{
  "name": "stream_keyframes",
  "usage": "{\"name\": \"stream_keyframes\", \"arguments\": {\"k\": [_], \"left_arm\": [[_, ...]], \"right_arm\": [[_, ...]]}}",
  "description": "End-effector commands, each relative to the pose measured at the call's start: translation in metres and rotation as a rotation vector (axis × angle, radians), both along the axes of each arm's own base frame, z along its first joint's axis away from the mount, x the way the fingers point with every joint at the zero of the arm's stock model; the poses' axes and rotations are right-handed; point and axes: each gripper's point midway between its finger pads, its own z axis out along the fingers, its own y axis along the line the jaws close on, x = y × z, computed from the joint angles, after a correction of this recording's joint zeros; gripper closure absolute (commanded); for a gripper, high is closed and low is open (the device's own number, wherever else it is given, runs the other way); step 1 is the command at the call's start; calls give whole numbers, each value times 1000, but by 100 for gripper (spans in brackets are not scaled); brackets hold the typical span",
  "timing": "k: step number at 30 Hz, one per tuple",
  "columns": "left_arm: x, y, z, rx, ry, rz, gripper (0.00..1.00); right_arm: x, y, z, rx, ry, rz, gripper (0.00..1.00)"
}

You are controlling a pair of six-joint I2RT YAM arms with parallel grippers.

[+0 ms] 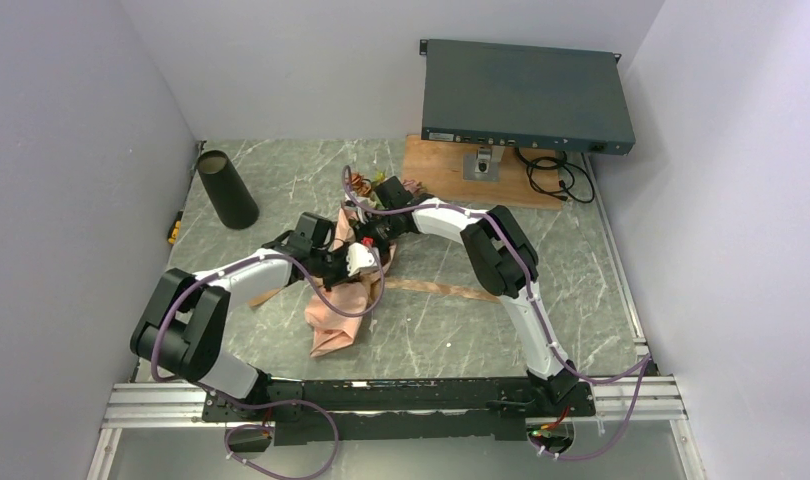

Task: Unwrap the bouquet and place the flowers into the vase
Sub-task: Untie the ribbon from the wrapping paper.

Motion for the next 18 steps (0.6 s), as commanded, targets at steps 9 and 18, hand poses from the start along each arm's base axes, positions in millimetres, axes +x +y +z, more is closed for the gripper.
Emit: {"name": "stream_keyframes", "arguments": {"k": [9,18], "left_arm": [[13,28,25,-26,57,228,76],[15,12,42,-102,0,132,74]], "right_arm": [[-1,-44,-74,-262,-32,-18,100],[-2,-42,-70,-247,-29,-21,100]]}}
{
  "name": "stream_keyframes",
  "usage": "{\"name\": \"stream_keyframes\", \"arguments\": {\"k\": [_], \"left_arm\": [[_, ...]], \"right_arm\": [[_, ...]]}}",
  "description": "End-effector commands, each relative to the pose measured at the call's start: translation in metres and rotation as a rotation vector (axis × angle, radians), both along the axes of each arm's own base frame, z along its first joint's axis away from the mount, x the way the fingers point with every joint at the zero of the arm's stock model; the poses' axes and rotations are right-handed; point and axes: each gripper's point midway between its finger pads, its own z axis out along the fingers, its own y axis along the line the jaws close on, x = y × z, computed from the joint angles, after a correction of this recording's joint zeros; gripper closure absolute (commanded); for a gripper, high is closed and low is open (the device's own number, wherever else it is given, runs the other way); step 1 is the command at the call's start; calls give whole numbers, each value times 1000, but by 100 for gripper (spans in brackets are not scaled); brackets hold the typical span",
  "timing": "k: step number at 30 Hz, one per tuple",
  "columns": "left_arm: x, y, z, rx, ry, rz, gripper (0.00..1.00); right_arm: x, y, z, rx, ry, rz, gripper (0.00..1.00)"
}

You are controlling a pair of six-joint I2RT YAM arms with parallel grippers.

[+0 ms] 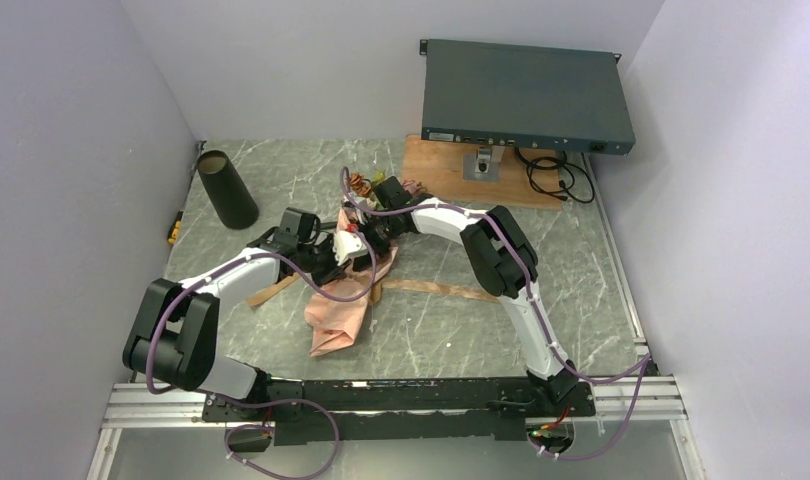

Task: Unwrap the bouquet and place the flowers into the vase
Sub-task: Untie the ribbon from the wrapping paper.

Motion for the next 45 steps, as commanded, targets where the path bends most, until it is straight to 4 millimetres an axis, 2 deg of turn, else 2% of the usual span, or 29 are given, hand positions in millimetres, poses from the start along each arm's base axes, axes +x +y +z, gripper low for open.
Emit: {"name": "stream_keyframes", "arguments": {"k": [1,5,10,13,16,21,27,30,33,35,42,45], "left_arm": [[8,-18,32,-76,-92,-71,73],[6,-31,36,-80,-114,-114,71],[10,-35,18,-30,-99,-104,64],[18,-29,1,34,-90,-69,62],[20,-21,-13,89,-65,-52,66],[21,-1,-21,139,-81,-24,67],[49,22,-9,121,-108,143,62],[67,31,0,110,-154,218,67],[75,37,-3,127,-169,241,74],[78,37,2,112,-172,256,75],[50,1,58,-118,-208,80,69],[33,-12,62,-156,-153,10,69]], "right_arm": [[-2,-42,-69,-239,-1,-45,100],[-2,-42,-71,-239,1,-45,100],[-1,-41,-70,-236,1,-46,100],[-1,-41,-71,-236,-4,-41,100],[-1,-43,-74,-244,-10,-30,100],[-1,-49,-78,-260,-24,-22,100],[-2,-54,-81,-270,-33,-6,100],[-2,-55,-81,-271,-35,-4,100],[-1,-53,-80,-266,-35,-4,100],[-1,-53,-79,-263,-35,-4,100],[-1,-53,-79,-263,-30,-8,100],[-2,-52,-80,-261,-24,-11,100]]}}
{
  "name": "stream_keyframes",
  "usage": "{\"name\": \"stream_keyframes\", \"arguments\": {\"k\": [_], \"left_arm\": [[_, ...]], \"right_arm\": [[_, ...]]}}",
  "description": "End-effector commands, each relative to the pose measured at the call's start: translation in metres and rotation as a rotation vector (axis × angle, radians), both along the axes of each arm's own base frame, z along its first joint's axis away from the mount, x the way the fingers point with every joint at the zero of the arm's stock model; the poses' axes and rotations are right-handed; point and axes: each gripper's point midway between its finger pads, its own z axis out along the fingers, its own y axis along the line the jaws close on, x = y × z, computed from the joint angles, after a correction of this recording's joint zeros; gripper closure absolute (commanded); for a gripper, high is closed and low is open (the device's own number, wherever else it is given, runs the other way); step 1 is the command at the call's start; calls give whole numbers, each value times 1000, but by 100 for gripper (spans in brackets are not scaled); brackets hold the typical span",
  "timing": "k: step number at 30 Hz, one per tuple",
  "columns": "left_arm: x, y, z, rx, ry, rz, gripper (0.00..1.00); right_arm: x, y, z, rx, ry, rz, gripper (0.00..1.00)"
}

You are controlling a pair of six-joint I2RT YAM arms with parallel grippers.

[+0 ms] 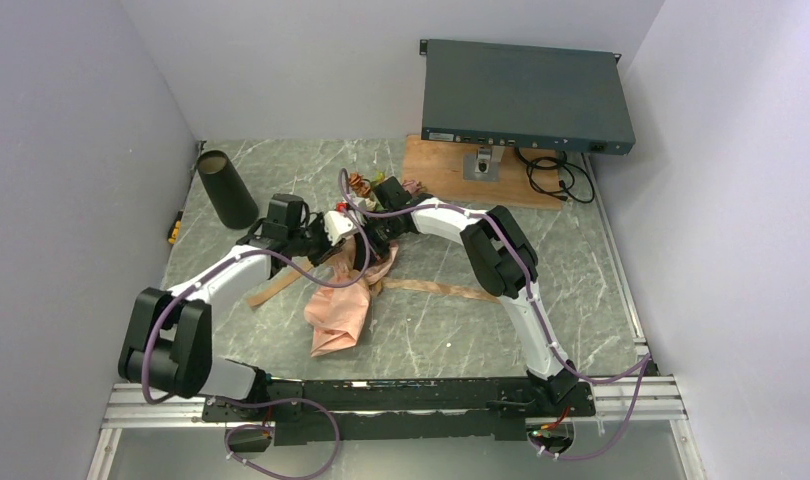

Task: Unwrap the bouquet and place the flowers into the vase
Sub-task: Untie the ribbon from the wrapping paper.

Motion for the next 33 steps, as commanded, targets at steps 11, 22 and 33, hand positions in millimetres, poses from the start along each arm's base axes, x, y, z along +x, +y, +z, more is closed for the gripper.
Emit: {"name": "stream_keyframes", "arguments": {"k": [11,22,33], "left_arm": [[-52,-54,-21,-7,148,-272,60],[-66,-62,-46,96,191,-289,28],[-46,-28,41,-171,134,-103,14]], "right_arm": [[-1,-52,-80,-276,23,-63,100],[0,-54,-82,-279,29,-66,100],[0,-58,-83,-283,23,-60,100]]}}
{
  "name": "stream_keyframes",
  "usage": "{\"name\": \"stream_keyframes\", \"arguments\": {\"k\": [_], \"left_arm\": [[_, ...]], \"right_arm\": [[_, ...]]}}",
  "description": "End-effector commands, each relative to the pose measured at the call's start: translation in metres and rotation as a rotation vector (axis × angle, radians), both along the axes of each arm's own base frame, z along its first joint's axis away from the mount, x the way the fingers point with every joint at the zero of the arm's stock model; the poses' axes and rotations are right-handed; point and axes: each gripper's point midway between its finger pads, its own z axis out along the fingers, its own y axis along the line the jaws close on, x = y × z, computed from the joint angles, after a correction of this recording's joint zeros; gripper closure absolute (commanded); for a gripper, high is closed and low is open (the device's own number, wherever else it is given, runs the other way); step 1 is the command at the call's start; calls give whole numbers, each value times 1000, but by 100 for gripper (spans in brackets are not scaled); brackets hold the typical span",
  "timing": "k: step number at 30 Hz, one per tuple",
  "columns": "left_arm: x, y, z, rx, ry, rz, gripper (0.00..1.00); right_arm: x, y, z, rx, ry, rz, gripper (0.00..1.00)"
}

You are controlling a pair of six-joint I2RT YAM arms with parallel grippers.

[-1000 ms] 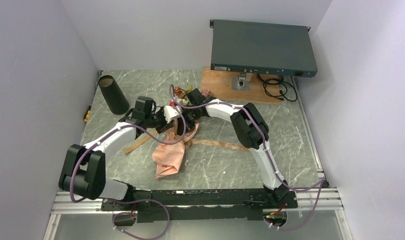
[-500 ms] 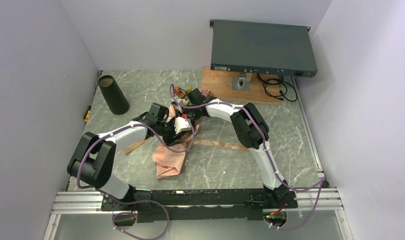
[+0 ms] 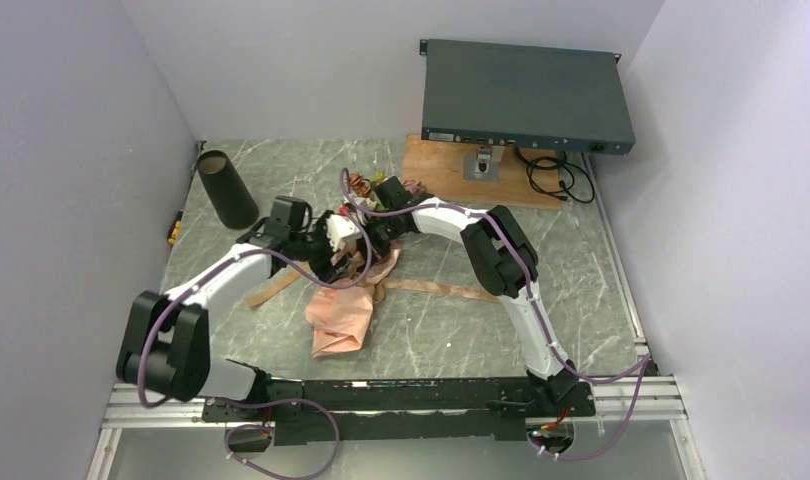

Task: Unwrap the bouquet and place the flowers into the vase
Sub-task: Untie the ribbon from the wrapping paper.

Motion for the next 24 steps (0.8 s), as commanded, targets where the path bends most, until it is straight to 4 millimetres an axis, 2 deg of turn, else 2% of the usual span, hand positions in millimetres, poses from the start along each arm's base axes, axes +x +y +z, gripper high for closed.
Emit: {"name": "stream_keyframes", "arguments": {"k": [1,3,4,7,9,10,17,24], "left_arm": [[-4,-2,51,-137,-23,25,14],[-6,-3,63,-157,-16,26,20],[-8,-5,67,-167,-9,14,26],[-11,-13,69,-200,15,-22,60],[-9,-18,62,-193,26,-39,77],[-8,-20,57,-182,29,-50,81],[-8,-31,22,-113,48,-165,85],[0,-20,-20,-1,58,-175,79]], "right_arm": [[-1,-55,-83,-286,12,-57,100],[-1,-55,-83,-286,14,-56,100],[-1,-55,-83,-285,15,-56,100],[-1,-54,-82,-281,16,-58,100],[-2,-54,-83,-281,19,-60,100],[-2,-54,-82,-280,20,-60,100],[-2,-54,-82,-280,24,-66,100],[-1,-53,-81,-276,25,-65,100]]}}
